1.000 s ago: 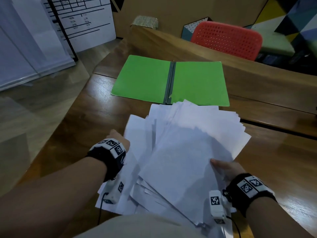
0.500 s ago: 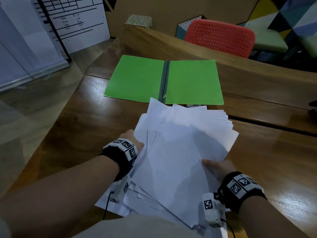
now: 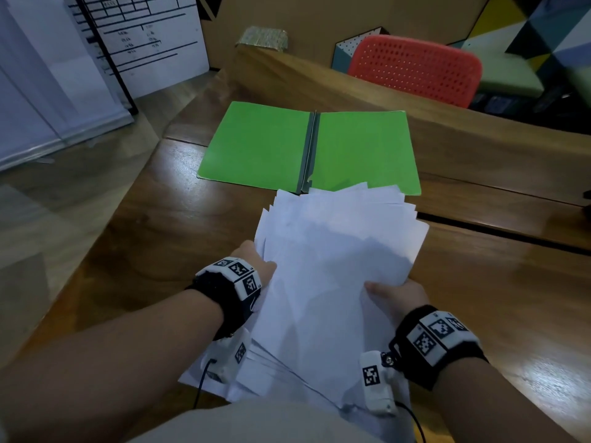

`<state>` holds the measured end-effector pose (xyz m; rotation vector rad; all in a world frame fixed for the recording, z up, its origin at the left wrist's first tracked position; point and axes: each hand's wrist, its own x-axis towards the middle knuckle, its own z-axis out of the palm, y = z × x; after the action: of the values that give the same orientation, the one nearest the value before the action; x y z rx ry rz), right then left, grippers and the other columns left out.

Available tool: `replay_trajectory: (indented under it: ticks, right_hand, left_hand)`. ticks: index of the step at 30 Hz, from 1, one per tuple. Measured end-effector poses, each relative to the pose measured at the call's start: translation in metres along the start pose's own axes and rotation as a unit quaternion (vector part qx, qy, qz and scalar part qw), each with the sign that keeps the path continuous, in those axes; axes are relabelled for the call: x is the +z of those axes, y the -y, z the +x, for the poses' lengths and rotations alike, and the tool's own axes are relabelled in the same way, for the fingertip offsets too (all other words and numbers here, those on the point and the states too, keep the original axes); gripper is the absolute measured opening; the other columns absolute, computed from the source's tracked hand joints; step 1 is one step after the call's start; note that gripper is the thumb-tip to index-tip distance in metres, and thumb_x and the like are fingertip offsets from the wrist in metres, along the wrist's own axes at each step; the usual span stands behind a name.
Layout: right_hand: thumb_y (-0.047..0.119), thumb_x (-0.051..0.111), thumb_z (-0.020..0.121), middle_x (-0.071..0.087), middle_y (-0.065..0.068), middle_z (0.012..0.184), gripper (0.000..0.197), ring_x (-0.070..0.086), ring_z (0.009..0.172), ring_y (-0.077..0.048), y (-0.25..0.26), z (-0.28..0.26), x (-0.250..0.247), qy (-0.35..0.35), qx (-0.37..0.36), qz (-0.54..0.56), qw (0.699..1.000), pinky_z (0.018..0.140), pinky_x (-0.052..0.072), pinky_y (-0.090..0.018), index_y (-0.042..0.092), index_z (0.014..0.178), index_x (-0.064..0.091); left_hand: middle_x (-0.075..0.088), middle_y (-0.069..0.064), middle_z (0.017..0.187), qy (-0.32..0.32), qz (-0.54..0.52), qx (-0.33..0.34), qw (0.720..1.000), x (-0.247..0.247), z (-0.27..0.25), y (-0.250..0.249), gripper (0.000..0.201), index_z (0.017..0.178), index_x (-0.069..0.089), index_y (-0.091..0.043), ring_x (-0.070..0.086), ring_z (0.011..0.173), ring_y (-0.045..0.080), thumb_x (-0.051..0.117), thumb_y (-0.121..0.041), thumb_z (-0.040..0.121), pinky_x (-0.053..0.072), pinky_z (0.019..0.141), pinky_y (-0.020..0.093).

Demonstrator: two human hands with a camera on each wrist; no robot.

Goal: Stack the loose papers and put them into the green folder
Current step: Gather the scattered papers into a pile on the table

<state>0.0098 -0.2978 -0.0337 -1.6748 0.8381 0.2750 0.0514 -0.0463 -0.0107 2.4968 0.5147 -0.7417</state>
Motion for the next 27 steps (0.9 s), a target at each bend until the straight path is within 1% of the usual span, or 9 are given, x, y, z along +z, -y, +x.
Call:
replay_trajectory:
  ticks: [2,7,12,15,18,19,21,23,27]
  right_hand:
    - [0.008,0.076,0.072,0.067,-0.017,0.104,0.036,0.064,0.095,-0.036,0.003,-0.001,0.006,0.016,0.007,0.013,1.0,0.089,0.051,-0.043,-0.001,0.105,0.064]
    - [0.006,0.076,0.071,0.068,-0.016,0.107,0.041,0.064,0.098,-0.037,0.005,0.003,0.007,0.005,0.02,-0.011,1.0,0.095,0.049,-0.049,-0.002,0.108,0.063]
    - [-0.001,0.071,0.075,0.067,-0.015,0.094,0.03,0.064,0.09,-0.035,0.007,-0.008,-0.002,0.05,0.0,0.008,0.999,0.088,0.051,-0.046,-0.001,0.104,0.063]
    - [-0.008,0.067,0.076,0.065,-0.011,0.091,0.037,0.062,0.085,-0.033,0.004,-0.015,-0.012,0.083,-0.019,0.06,0.995,0.081,0.051,-0.043,0.0,0.111,0.058]
    - [-0.01,0.071,0.07,0.062,-0.018,0.106,0.058,0.062,0.091,-0.036,-0.009,-0.004,-0.015,0.046,-0.017,0.085,0.995,0.072,0.055,-0.044,0.002,0.121,0.047]
    - [-0.01,0.071,0.069,0.062,-0.021,0.108,0.057,0.063,0.089,-0.037,-0.011,-0.003,-0.014,0.034,-0.003,0.091,0.995,0.066,0.057,-0.041,-0.003,0.12,0.047]
    - [-0.011,0.064,0.074,0.064,-0.022,0.092,0.031,0.065,0.071,-0.034,-0.013,-0.004,-0.012,0.02,0.028,0.093,0.995,0.052,0.056,-0.032,-0.01,0.103,0.056]
    - [-0.009,0.06,0.078,0.063,-0.02,0.083,0.015,0.063,0.066,-0.034,-0.012,-0.006,-0.013,0.031,0.058,0.065,0.996,0.058,0.054,-0.035,-0.008,0.093,0.06]
    - [-0.009,0.063,0.077,0.064,-0.019,0.086,0.021,0.062,0.078,-0.036,-0.007,-0.012,-0.013,0.066,0.054,0.001,0.996,0.073,0.05,-0.039,-0.008,0.098,0.06]
  left_hand:
    - [0.046,0.011,0.137,0.006,0.003,-0.005,1.0,-0.002,0.002,0.002,0.064,0.136,0.03,-0.009,0.051,0.117,0.031,0.055,-0.038,0.084,0.038,0.084,0.033]
    - [0.037,0.009,0.148,0.052,-0.004,-0.032,0.998,-0.01,0.008,0.018,0.084,0.142,0.025,-0.011,0.043,0.129,0.032,0.062,-0.05,0.077,0.037,0.106,0.044]
    - [0.054,0.005,0.135,0.084,-0.072,0.022,0.994,-0.004,0.009,0.027,0.061,0.13,0.046,-0.014,0.054,0.118,0.027,0.066,-0.042,0.079,0.043,0.101,0.039]
    - [0.057,0.006,0.131,0.105,-0.121,0.033,0.987,-0.006,0.01,0.029,0.058,0.126,0.05,-0.014,0.057,0.106,0.026,0.07,-0.037,0.077,0.045,0.093,0.035]
    - [0.059,0.008,0.128,0.117,-0.174,0.033,0.977,-0.004,0.009,0.03,0.057,0.124,0.052,-0.014,0.057,0.101,0.025,0.074,-0.031,0.075,0.045,0.092,0.036]
    - [0.06,0.008,0.128,0.122,-0.179,0.038,0.976,-0.002,0.008,0.03,0.058,0.124,0.052,-0.014,0.058,0.105,0.027,0.075,-0.031,0.074,0.045,0.095,0.038]
    - [0.061,0.008,0.126,0.134,-0.179,0.056,0.973,0.002,0.005,0.028,0.055,0.122,0.054,-0.015,0.059,0.109,0.028,0.076,-0.029,0.073,0.044,0.098,0.04]
    - [0.062,0.007,0.124,0.137,-0.174,0.064,0.973,0.004,0.005,0.027,0.055,0.121,0.055,-0.015,0.059,0.106,0.027,0.077,-0.027,0.072,0.045,0.096,0.039]
    - [0.062,0.005,0.122,0.107,-0.151,0.078,0.98,0.005,0.003,0.027,0.055,0.123,0.052,-0.017,0.057,0.097,0.024,0.075,-0.024,0.074,0.044,0.087,0.034]
